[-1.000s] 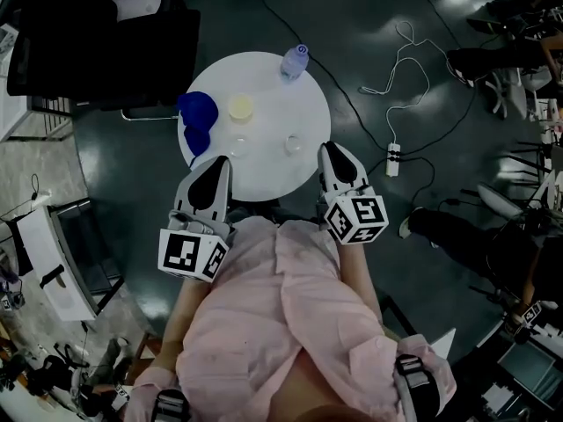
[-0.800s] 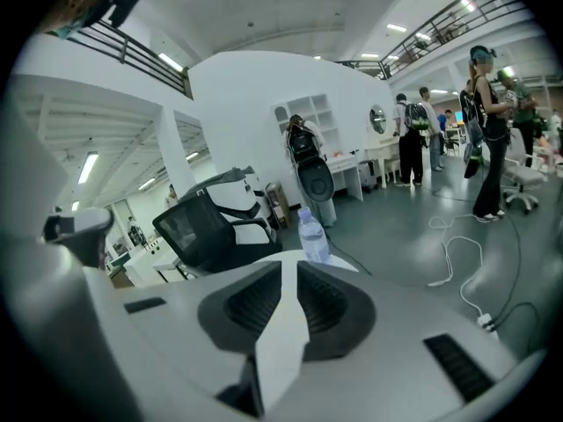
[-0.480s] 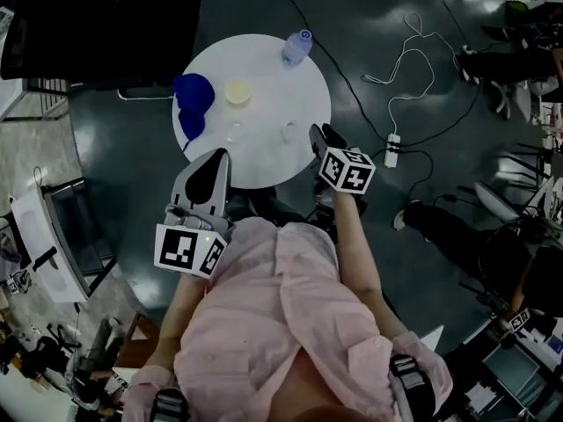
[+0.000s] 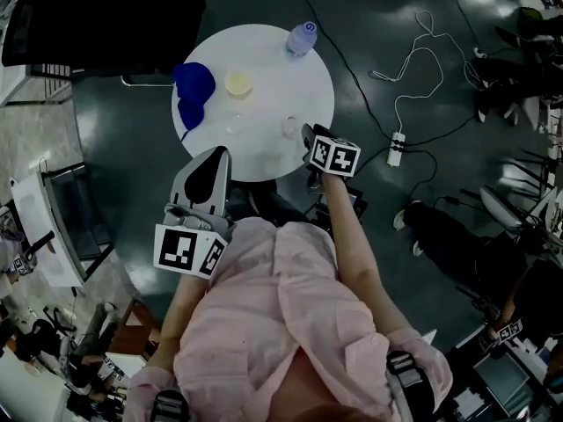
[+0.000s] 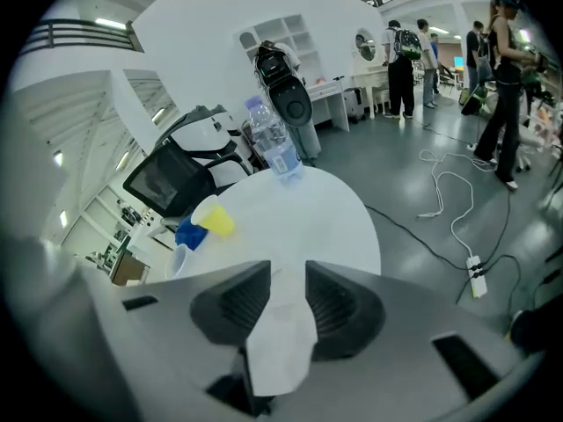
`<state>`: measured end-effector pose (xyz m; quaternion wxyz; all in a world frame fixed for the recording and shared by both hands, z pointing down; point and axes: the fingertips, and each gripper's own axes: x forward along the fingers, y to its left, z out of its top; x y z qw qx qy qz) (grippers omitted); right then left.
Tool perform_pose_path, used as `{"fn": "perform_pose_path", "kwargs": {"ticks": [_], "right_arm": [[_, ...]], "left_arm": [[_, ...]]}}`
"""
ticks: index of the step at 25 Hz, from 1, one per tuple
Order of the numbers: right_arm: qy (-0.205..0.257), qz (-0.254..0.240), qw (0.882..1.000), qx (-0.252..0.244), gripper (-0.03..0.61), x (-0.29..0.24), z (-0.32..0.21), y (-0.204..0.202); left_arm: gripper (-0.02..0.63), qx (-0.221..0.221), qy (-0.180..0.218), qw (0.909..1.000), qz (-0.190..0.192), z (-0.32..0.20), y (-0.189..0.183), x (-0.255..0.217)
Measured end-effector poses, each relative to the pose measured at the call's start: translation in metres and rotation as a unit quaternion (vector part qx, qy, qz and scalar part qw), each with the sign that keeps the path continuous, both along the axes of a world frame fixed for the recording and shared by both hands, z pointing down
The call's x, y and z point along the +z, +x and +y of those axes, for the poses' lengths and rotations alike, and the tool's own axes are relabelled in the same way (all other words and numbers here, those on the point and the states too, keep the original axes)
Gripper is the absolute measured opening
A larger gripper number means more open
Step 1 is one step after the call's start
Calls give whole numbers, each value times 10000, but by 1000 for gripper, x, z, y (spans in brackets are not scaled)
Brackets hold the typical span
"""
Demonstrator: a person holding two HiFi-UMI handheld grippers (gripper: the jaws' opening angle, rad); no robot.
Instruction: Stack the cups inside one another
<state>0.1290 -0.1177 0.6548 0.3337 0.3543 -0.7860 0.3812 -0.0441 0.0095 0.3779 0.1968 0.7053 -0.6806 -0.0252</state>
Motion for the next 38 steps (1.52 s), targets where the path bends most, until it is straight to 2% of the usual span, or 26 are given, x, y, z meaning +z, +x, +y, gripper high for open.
{"fn": "perform_pose_path", "kwargs": {"ticks": [13, 17, 21, 24, 29, 33, 38], "right_arm": [[-338, 103, 9986, -382, 114, 26, -2, -8], [-386, 230, 9980, -454, 62, 30, 0, -4], [-296, 170, 9983, -473, 44, 23, -2, -5], [-35, -93, 9986, -521, 43, 4, -7, -11], [538, -980, 9925, -487, 41, -54, -20, -24], [992, -1557, 9819, -419, 41, -101, -22, -34], [1611, -2135, 9631, -292, 40, -162, -22, -34]], "left_arm": [[18, -396, -168, 9991, -61, 10, 5, 5], [18, -455, -181, 9988, -76, 11, 6, 5], [18, -470, -158, 9987, -86, 12, 9, 3], [18, -498, -114, 9986, -116, 12, 12, 2], [18, -614, -3, 9979, -190, 15, 15, -5], [18, -693, 99, 9973, -209, 18, 11, -3], [18, -701, 317, 9967, -249, 16, 8, -7]]}}
